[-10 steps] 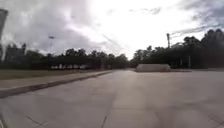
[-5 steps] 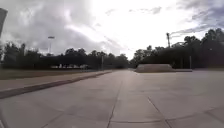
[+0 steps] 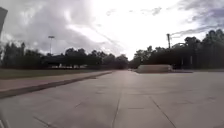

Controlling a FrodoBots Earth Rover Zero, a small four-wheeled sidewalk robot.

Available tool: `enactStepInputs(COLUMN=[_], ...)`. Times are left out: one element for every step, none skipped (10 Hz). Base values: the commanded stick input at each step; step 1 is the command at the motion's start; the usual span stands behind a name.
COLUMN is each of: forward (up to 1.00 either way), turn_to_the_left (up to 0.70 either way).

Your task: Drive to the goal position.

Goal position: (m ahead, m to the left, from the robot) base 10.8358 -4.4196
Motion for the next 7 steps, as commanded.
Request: enactStepInputs(forward=[0.7, 0.7, 0.7, 0.7, 0.7, 0.7, 0.7], turn_to_the_left=[-0.35, -0.35, -0.35, -0.35, -0.35, -0.33, 0.0])
